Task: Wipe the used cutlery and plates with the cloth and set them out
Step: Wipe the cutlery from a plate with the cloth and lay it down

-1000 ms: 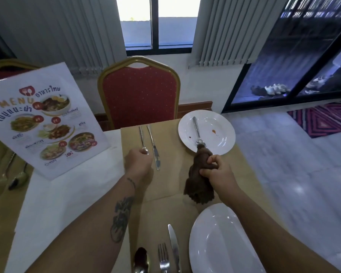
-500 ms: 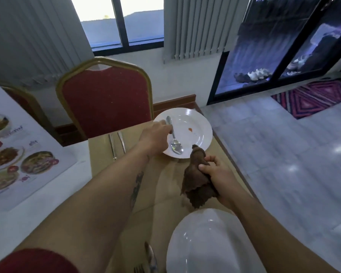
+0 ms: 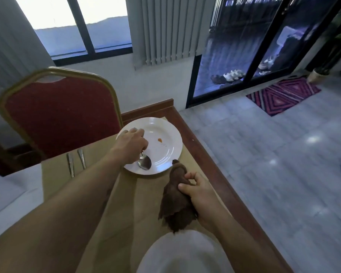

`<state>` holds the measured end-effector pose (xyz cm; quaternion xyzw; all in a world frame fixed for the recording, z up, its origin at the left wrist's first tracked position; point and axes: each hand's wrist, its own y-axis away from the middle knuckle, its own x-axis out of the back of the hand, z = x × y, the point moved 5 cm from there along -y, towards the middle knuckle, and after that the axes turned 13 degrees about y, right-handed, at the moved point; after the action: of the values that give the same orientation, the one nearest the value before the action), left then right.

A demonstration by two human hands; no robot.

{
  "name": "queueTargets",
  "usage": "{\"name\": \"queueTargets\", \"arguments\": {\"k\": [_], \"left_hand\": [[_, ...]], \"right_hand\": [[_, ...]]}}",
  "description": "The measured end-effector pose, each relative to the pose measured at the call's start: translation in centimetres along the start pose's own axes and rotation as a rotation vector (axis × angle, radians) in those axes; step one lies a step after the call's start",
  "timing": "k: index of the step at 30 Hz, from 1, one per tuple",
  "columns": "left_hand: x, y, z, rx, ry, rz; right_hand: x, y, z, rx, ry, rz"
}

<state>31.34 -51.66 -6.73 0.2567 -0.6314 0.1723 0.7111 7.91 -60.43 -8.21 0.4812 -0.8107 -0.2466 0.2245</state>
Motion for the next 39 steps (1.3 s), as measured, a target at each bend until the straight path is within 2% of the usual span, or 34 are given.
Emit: {"name": "queueTargets", "arguments": {"k": [8,13,16,19,21,23,25,30,39], "left_hand": [[1.0,0.4,0.9,-0.112,-0.118,-0.002],[3.8,2.2,0.8,-0.083,-0.015,0.089],[5.9,3.9,0.7,0.015,0.249,0.195],[7.7,6.5,0.5,0.147,0.673,0.294],[9.0,8.8,1.1,0.18,0.942,0.347],[10.4,11.8,2.1,0.175,1.09,0.363],[11.3,14.7,3.3,0.144,1.113,0.368],[12.6,22.0,4.2,0.092,0.993,0.396],[13.7,31.5,3.8,0.104,0.957,0.361]], "right_hand": [[0.3,1.4,1.7,0.024,-0.06,0.059],[-0.2,2.6,-0.2,0.052,-0.152,0.08],[-1.0,4.1,-2.1,0.105,-0.155,0.112],[-1.8,5.5,-3.3,0.144,-0.152,0.166],[-2.6,6.7,-4.1,0.163,-0.211,0.176],[-3.7,8.0,-4.9,0.181,-0.296,0.162],[-4.8,9.5,-5.6,0.209,-0.367,0.14],[-8.3,13.3,-6.8,0.276,-0.456,0.153],[-12.6,20.8,-7.1,0.424,-0.307,0.423]]}}
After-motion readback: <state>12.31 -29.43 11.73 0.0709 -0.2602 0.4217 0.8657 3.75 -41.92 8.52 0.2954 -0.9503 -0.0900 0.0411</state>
